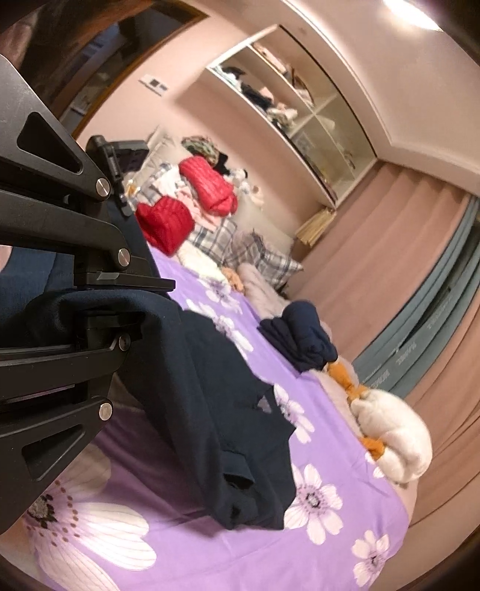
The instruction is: Fold large clothes
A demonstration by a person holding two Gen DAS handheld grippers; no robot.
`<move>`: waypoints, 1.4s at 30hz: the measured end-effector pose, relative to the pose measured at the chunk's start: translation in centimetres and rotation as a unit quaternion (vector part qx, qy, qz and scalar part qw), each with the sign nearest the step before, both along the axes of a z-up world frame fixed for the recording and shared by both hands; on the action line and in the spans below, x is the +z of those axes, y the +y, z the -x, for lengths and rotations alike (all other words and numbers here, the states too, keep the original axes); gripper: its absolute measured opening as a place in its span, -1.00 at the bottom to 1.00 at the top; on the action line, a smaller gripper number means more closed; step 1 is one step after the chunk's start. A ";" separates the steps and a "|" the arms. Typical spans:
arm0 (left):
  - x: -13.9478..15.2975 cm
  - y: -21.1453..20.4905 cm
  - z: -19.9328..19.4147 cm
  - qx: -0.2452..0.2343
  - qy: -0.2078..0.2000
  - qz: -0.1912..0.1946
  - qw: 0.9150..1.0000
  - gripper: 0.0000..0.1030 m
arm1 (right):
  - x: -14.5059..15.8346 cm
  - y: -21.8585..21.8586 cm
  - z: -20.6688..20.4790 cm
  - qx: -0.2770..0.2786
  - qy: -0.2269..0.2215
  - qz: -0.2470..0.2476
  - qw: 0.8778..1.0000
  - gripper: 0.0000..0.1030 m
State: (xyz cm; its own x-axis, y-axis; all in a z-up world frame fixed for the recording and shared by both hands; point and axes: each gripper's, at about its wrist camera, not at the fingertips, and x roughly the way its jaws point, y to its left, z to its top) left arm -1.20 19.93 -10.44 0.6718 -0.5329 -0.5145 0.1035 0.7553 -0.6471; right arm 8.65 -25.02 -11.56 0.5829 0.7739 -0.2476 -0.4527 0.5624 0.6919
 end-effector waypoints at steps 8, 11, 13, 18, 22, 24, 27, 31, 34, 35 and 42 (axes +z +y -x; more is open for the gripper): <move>0.2 1.3 -3.1 0.016 0.004 0.021 1.000 -0.88 | 0.2 -0.4 -2.0 -0.005 0.001 -0.018 1.000 -0.82; 0.5 1.7 -4.8 0.024 0.006 0.027 0.999 -0.88 | 0.2 -0.4 -3.2 -0.012 0.005 -0.026 1.000 -0.82; 0.9 1.9 -5.9 0.027 0.005 0.019 0.999 -0.87 | 0.3 -0.4 -3.8 -0.018 0.007 -0.025 0.999 -0.82; 1.7 2.1 -7.9 0.029 0.001 0.004 1.000 -0.87 | 0.4 -0.6 -4.6 -0.027 0.005 -0.023 0.999 -0.82; 1.8 2.5 -9.3 0.037 0.001 0.006 0.999 -0.87 | 0.1 -1.4 -5.6 -0.041 0.016 -0.035 0.998 -0.82; 1.6 2.6 -9.7 0.040 0.003 0.008 0.999 -0.87 | -0.1 -1.8 -6.1 -0.049 0.025 -0.036 0.998 -0.82; 1.4 2.7 -10.2 0.040 0.004 0.009 0.999 -0.87 | -0.4 -2.0 -6.4 -0.055 0.031 -0.040 0.997 -0.82; 1.4 2.9 -10.9 0.043 0.007 0.007 0.999 -0.87 | -0.4 -1.9 -6.8 -0.063 0.033 -0.038 0.997 -0.82; 1.3 3.0 -11.6 0.046 0.010 0.006 0.999 -0.87 | -0.4 -1.9 -7.6 -0.066 0.036 -0.041 0.996 -0.82; 1.2 3.0 -11.9 0.047 0.012 0.006 0.999 -0.87 | -0.5 -1.9 -7.8 -0.067 0.038 -0.042 0.996 -0.82; 1.1 2.9 -13.4 0.048 0.017 0.002 0.999 -0.87 | -0.4 -1.8 -8.9 -0.069 0.041 -0.041 0.996 -0.82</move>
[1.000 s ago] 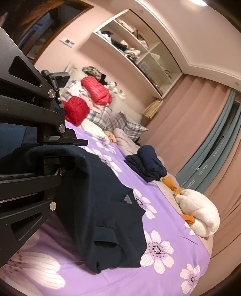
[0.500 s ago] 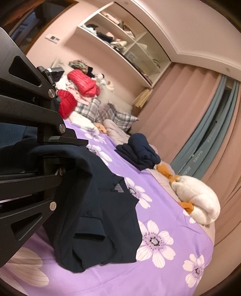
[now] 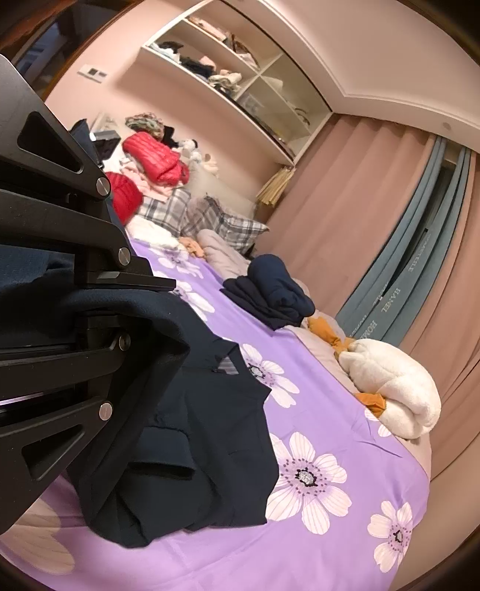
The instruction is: Fold large clothes
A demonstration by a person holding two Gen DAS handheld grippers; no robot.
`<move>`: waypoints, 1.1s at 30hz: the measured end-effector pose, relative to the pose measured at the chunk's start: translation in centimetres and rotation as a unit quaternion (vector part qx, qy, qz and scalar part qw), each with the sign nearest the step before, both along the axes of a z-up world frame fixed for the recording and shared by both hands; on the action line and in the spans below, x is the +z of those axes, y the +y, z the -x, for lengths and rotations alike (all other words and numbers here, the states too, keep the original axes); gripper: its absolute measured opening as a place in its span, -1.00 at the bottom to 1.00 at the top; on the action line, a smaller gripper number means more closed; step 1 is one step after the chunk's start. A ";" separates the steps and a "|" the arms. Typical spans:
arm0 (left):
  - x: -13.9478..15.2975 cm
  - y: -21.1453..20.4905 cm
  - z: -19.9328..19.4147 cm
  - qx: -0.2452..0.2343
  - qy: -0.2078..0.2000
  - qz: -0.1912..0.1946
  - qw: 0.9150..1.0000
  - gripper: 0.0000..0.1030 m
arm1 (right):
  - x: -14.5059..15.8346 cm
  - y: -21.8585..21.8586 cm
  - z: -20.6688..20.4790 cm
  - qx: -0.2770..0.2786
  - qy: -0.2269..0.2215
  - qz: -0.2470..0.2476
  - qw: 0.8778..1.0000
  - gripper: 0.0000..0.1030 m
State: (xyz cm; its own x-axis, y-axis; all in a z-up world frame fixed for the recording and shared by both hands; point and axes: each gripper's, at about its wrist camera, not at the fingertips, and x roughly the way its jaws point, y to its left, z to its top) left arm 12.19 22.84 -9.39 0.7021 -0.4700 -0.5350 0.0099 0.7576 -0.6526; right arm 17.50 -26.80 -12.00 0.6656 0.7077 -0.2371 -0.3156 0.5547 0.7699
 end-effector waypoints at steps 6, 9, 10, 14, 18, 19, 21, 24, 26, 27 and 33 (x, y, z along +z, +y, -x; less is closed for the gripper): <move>-0.6 0.4 -2.0 0.001 0.007 0.009 1.000 -0.86 | -0.3 0.1 -2.2 -0.010 0.010 -0.003 1.000 -0.82; -1.2 0.6 -3.5 0.004 0.015 0.017 1.000 -0.86 | -0.9 -0.1 -3.5 -0.016 0.019 -0.009 1.000 -0.82; -1.4 0.7 -4.1 0.005 0.018 0.019 1.000 -0.87 | -1.1 -0.1 -3.9 -0.018 0.022 -0.011 1.000 -0.82; -2.3 0.7 -6.1 0.007 0.031 0.023 0.999 -0.88 | -1.9 -0.4 -5.7 -0.028 0.036 -0.010 0.999 -0.82; -3.0 0.9 -7.8 0.014 0.041 0.025 0.999 -0.90 | -2.5 -0.9 -7.3 -0.042 0.047 -0.008 0.998 -0.82; -3.3 1.0 -8.3 0.016 0.046 0.028 0.998 -0.91 | -2.7 -1.1 -7.8 -0.048 0.052 -0.008 0.997 -0.82; -4.0 1.3 -9.5 0.019 0.055 0.039 0.998 -0.95 | -3.1 -1.4 -8.7 -0.055 0.060 -0.008 0.997 -0.82; -4.8 1.9 -10.9 0.028 0.065 0.060 0.996 -0.96 | -4.4 -1.8 -10.6 -0.069 0.091 -0.005 0.993 -0.82; -5.4 2.2 -12.0 0.036 0.073 0.063 0.995 -0.96 | -5.4 -1.8 -11.8 -0.076 0.112 0.001 0.991 -0.82; -5.7 2.3 -12.5 0.039 0.079 0.060 0.994 -0.96 | -5.7 -1.8 -12.1 -0.078 0.118 0.002 0.990 -0.82; -8.8 1.0 -16.0 0.030 0.116 0.056 0.991 -0.96 | -8.0 -2.1 -14.4 -0.089 0.159 0.001 0.983 -0.82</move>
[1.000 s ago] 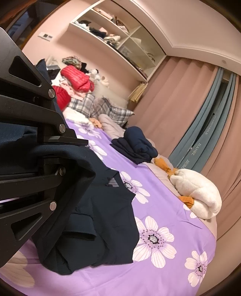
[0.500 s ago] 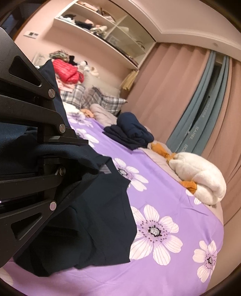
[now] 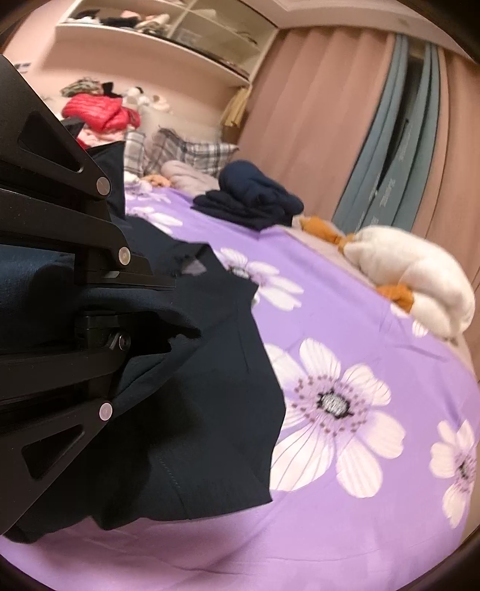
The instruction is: Fold large clothes
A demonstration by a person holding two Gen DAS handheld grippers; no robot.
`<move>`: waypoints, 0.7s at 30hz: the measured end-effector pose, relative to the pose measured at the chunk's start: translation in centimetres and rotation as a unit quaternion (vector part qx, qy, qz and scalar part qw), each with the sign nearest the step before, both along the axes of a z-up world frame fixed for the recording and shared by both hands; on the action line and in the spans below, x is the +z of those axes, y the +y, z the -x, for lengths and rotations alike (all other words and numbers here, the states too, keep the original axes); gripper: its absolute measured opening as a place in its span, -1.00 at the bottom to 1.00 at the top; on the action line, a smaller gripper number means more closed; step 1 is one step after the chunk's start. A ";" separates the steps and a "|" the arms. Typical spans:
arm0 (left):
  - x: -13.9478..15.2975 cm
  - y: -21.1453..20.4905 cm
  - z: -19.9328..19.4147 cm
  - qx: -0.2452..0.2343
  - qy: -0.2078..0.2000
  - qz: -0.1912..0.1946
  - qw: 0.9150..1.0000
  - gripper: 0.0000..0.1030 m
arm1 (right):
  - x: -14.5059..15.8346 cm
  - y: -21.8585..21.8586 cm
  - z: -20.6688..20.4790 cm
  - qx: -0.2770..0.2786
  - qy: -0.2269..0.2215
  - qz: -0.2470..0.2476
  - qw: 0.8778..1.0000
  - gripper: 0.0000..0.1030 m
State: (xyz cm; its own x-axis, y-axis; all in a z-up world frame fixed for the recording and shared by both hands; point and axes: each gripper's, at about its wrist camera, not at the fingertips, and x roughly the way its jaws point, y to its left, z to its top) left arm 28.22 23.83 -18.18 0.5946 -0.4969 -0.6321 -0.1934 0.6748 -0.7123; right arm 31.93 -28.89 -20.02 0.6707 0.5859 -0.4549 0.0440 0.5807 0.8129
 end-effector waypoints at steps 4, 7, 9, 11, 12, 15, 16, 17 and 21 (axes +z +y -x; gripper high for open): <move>-1.2 -0.8 -2.2 -0.003 0.006 0.014 1.000 -0.96 | -1.2 -0.4 -1.3 -0.012 0.030 -0.018 0.999 -0.82; -1.4 -0.3 -3.7 0.016 0.011 0.010 1.000 -0.90 | -3.1 -0.7 -2.4 -0.021 0.074 -0.053 0.996 -0.82; -1.4 0.1 -4.2 0.013 0.015 0.005 1.000 -0.66 | -4.2 -1.0 -3.1 -0.021 0.107 -0.077 0.991 -0.79; -1.0 0.5 -4.0 0.002 0.014 -0.013 1.000 -0.33 | -4.5 -1.5 -3.6 -0.017 0.122 -0.107 0.987 -0.59; -0.9 0.5 -3.9 0.000 0.011 -0.020 1.000 -0.27 | -4.4 -1.8 -3.8 -0.015 0.123 -0.120 0.985 -0.49; -0.4 1.2 -2.8 -0.008 -0.003 -0.034 0.999 -0.09 | -3.4 -2.8 -4.5 -0.022 0.105 -0.156 0.982 -0.12; -0.3 1.5 -2.3 -0.013 -0.006 -0.033 0.999 -0.09 | -3.2 -3.0 -4.6 -0.029 0.105 -0.145 0.983 -0.12; -0.2 1.7 -1.9 -0.015 -0.007 -0.034 0.999 -0.07 | -2.9 -3.2 -4.7 -0.039 0.112 -0.124 0.985 -0.12; -0.6 2.3 -0.9 -0.011 0.000 -0.057 0.998 0.00 | -2.7 -3.9 -3.5 -0.043 0.110 -0.126 0.985 -0.12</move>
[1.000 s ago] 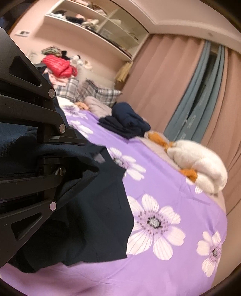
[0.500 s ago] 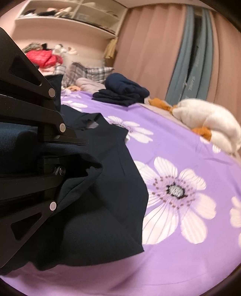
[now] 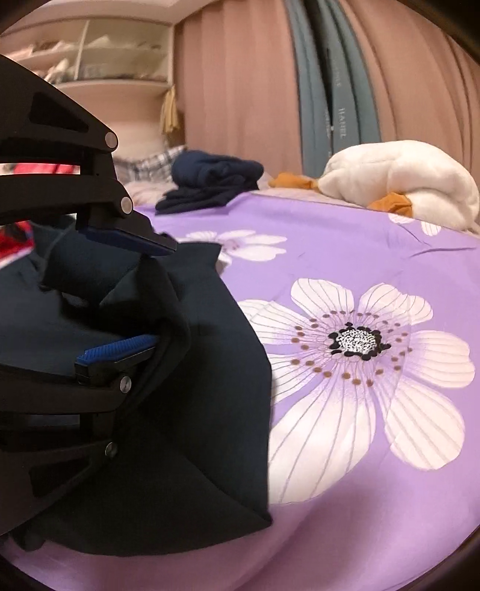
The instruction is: Fold large clothes
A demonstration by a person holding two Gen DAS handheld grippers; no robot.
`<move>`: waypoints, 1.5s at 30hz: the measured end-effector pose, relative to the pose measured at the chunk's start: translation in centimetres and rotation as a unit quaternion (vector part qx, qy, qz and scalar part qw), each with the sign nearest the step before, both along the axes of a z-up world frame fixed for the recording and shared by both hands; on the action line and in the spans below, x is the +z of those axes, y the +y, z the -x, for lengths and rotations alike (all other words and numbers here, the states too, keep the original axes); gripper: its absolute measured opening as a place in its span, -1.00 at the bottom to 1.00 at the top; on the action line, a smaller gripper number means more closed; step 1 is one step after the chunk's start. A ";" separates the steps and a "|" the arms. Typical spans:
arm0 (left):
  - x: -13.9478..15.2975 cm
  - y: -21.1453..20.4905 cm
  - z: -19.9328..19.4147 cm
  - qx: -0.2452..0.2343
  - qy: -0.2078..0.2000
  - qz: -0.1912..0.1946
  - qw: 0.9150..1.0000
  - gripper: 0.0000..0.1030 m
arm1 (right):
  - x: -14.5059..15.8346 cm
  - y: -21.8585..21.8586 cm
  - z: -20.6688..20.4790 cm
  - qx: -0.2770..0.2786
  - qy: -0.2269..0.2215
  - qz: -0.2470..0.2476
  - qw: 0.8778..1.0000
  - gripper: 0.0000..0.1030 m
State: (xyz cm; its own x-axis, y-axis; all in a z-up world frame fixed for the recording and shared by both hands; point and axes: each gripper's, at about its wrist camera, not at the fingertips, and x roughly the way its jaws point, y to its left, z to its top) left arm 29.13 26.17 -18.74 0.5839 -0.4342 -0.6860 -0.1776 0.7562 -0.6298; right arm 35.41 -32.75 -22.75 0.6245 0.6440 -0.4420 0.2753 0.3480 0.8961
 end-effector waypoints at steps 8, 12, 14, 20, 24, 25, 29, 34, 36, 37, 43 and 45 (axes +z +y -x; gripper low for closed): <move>0.3 -2.1 0.3 -0.066 -0.025 -0.037 0.997 0.57 | 5.7 -1.8 2.5 0.038 -0.095 0.105 0.989 0.33; -0.8 -3.2 -1.3 -0.083 -0.024 -0.034 0.996 0.61 | 7.1 0.0 1.7 0.094 -0.108 0.219 0.965 0.33; -1.7 -3.4 -2.4 -0.080 -0.017 -0.034 0.996 0.60 | 6.8 1.9 0.6 0.126 -0.097 0.297 0.941 0.33; -2.6 -3.7 -5.3 -0.089 -0.040 -0.001 0.995 0.58 | 4.4 5.2 -3.7 0.178 -0.099 0.354 0.913 0.33; -2.6 -3.8 -6.5 -0.112 -0.052 0.015 0.992 0.58 | 3.4 6.5 -5.2 0.190 -0.100 0.356 0.910 0.33; -2.9 -3.8 -6.9 -0.121 -0.049 0.027 0.991 0.58 | 3.1 6.8 -5.6 0.196 -0.104 0.353 0.909 0.33; -3.7 -3.2 -8.0 -0.125 -0.044 0.050 0.990 0.46 | 3.2 6.2 -5.0 0.196 -0.122 0.317 0.920 -0.24; -4.1 -2.9 -8.5 -0.132 -0.038 0.049 0.989 0.17 | 3.6 6.1 -4.3 0.207 -0.144 0.310 0.917 -0.41; -4.9 -3.1 -9.1 -0.142 -0.020 0.049 0.989 0.17 | 3.0 6.6 -5.0 0.222 -0.125 0.312 0.915 -0.41; -5.3 -3.5 -9.4 -0.147 -0.010 0.041 0.988 0.17 | 2.6 6.7 -5.4 0.227 -0.108 0.311 0.917 -0.41; -5.4 -4.4 -9.3 -0.111 -0.004 0.004 0.994 -0.60 | 2.9 8.1 -4.8 0.221 -0.115 0.347 0.904 -0.44; -5.2 -4.5 -8.9 -0.099 -0.009 0.001 0.995 -0.70 | 3.3 7.9 -4.2 0.207 -0.120 0.344 0.908 -0.46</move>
State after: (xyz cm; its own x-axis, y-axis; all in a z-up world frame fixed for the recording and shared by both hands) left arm 38.07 21.64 -23.91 0.4992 -0.5428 -0.6754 -0.0145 0.7741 -0.6329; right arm 39.61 -24.89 -19.41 0.5244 0.4680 -0.7113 -0.1814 0.8776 0.4437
